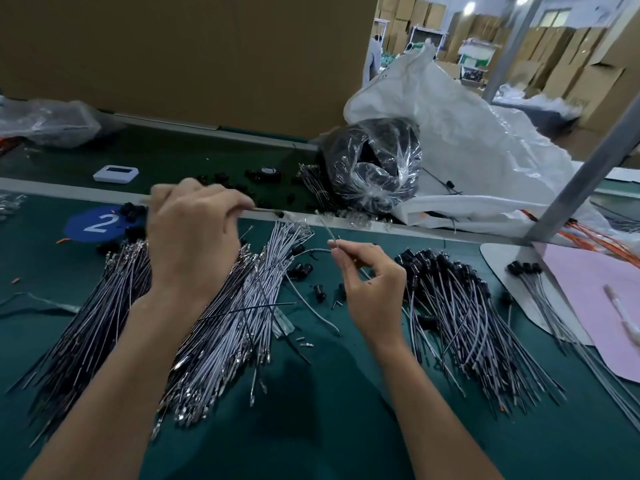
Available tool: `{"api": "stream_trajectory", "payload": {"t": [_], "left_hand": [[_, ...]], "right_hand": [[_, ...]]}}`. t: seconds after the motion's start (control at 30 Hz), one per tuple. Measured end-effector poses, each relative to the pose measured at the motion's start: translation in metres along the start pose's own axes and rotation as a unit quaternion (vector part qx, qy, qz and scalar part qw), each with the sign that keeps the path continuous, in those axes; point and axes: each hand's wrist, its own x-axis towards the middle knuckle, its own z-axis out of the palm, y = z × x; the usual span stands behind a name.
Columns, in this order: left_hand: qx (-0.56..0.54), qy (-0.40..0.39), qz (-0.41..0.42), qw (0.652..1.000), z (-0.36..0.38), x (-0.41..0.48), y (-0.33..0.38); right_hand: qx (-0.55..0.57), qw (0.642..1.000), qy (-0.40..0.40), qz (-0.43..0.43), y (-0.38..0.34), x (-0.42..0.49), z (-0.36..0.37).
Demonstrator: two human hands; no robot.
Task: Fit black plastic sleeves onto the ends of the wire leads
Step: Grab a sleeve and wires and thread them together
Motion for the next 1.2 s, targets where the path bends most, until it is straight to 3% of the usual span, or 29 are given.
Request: {"api": "stream_trajectory", "payload": {"t": [0.13,0.2,0.27,0.33,0.4,0.47,0.57,0.7,0.8,1.03,1.2], "left_hand": [[-0.098,-0.112,0.059,0.987,0.015,-0.005,0.026],[-0.161,-0.125,0.054,0.978,0.026,-0.011,0.039],[-0.218,-0.096,0.033,0.971,0.038,-0.017,0.047],[-0.207,-0.011,-0.007,0.978,0.047,-0.022,0.054],[-0.225,0.055,-0.114,0.966,0.054,-0.028,0.058],[-0.335,0.006,-0.239,0.911,0.057,-0.030,0.062],[-0.571,-0.073,-0.341,0.743,0.059,-0.027,0.062],[-0.625,-0.056,-0.377,0.681,0.059,-0.026,0.053],[-0.620,-0.062,-0.382,0.683,0.060,-0.027,0.049],[-0.551,-0.115,-0.329,0.758,0.066,-0.032,0.055],[-0.534,-0.130,-0.308,0.777,0.068,-0.032,0.051]], "right_hand": [[-0.008,1.000,-0.012,-0.022,-0.003,-0.003,0.002],[-0.035,0.998,-0.039,-0.025,-0.002,-0.004,0.003],[-0.042,0.997,-0.060,-0.001,0.000,-0.004,0.004],[-0.018,0.998,-0.048,0.042,0.003,-0.002,0.001],[0.006,0.997,-0.026,0.071,0.005,0.000,-0.002],[0.015,0.997,-0.028,0.076,0.005,0.001,-0.003],[-0.002,0.995,-0.061,0.076,0.005,-0.001,-0.001],[-0.021,0.993,-0.085,0.079,0.007,0.000,0.000],[-0.009,0.990,-0.100,0.096,0.008,0.000,0.000],[0.027,0.987,-0.098,0.126,0.002,0.001,-0.001],[0.061,0.984,-0.077,0.149,0.001,0.002,-0.002]]}}
